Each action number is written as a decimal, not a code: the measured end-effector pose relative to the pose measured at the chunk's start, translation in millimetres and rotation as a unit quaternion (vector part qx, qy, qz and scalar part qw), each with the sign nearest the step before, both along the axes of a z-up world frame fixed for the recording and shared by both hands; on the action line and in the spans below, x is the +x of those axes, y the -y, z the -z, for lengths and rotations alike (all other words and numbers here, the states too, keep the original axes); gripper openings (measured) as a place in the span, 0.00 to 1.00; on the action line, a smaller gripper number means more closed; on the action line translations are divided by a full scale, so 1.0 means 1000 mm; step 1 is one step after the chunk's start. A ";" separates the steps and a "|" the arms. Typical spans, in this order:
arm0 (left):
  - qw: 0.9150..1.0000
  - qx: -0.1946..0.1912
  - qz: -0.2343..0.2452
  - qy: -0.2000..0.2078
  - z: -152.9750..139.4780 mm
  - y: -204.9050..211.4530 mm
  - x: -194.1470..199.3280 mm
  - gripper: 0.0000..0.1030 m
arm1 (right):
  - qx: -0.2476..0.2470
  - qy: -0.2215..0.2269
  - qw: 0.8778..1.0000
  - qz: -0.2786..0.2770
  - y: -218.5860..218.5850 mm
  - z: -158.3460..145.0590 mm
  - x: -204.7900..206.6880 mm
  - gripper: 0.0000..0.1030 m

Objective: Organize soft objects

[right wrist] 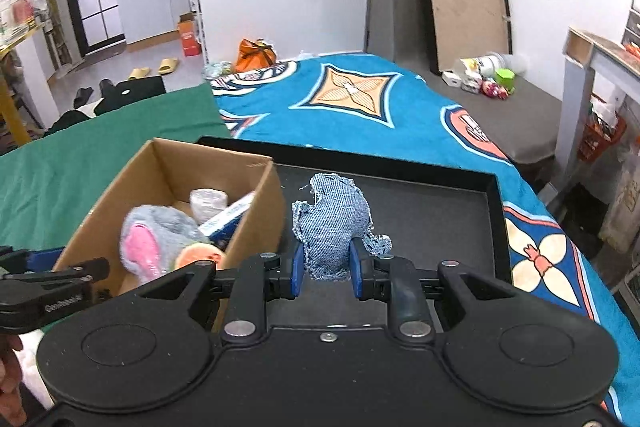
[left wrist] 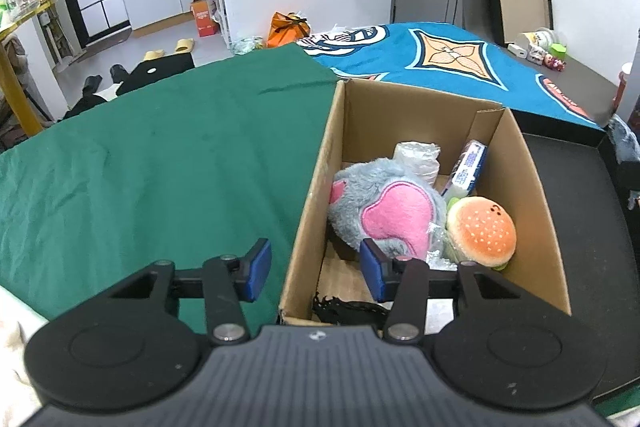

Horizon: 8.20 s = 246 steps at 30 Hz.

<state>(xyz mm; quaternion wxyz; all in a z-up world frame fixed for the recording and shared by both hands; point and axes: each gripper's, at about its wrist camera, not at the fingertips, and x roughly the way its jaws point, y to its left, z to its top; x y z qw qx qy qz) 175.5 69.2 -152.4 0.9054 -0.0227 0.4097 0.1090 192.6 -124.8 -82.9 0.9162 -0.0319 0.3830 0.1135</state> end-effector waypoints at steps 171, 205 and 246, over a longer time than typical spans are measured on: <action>0.995 -0.026 0.075 0.067 -0.180 0.069 -0.194 0.93 | 0.122 0.014 0.992 0.037 0.096 -0.133 -0.219 1.00; 0.995 -0.027 0.079 0.063 -0.178 0.069 -0.195 0.93 | 0.106 0.011 0.994 0.040 0.092 -0.132 -0.222 1.00; 0.994 -0.019 0.090 0.064 -0.178 0.077 -0.192 0.93 | 0.099 0.013 0.993 0.055 0.100 -0.132 -0.218 1.00</action>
